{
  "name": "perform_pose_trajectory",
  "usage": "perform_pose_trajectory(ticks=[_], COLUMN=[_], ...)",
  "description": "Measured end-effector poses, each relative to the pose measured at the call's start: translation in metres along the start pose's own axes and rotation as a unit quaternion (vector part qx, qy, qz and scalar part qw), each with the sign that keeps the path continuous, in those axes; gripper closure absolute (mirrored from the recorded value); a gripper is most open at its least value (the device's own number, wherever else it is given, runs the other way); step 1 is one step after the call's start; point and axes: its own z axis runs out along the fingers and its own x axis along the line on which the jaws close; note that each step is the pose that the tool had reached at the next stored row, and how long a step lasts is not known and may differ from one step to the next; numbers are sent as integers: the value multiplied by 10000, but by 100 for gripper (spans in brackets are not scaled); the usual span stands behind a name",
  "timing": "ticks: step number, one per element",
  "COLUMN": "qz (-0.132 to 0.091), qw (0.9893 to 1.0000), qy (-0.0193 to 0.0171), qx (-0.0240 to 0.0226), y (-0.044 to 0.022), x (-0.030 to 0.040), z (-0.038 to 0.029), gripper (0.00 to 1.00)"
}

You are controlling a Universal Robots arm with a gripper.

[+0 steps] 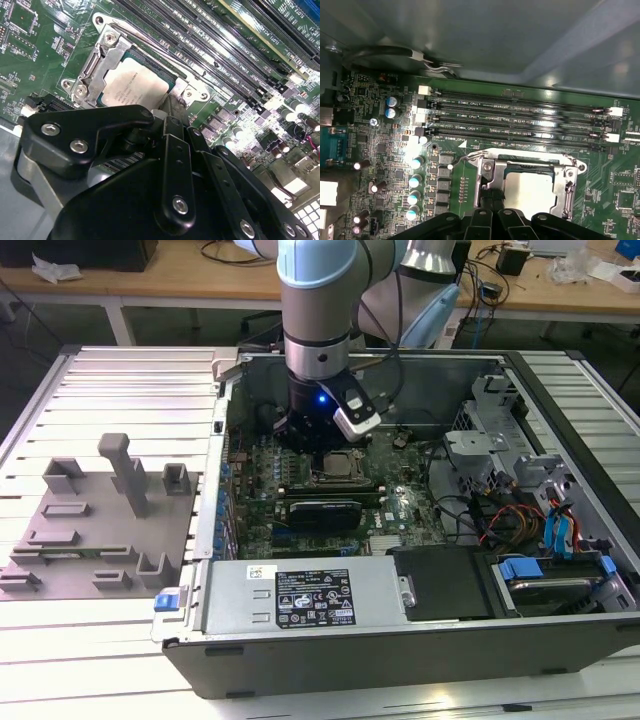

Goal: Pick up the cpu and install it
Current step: 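Close the cpu cover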

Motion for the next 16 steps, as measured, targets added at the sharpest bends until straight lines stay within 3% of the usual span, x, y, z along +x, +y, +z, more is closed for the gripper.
perform_pose_trajectory(ticks=[6,11,16], qz=[-1,1,1], qw=[10000,10000,10000], qy=[-3,-48,-62], qx=[0,7,6], y=[0,1,17], x=[-1,10,52], z=[-9,26,29], gripper=[89,89,89])
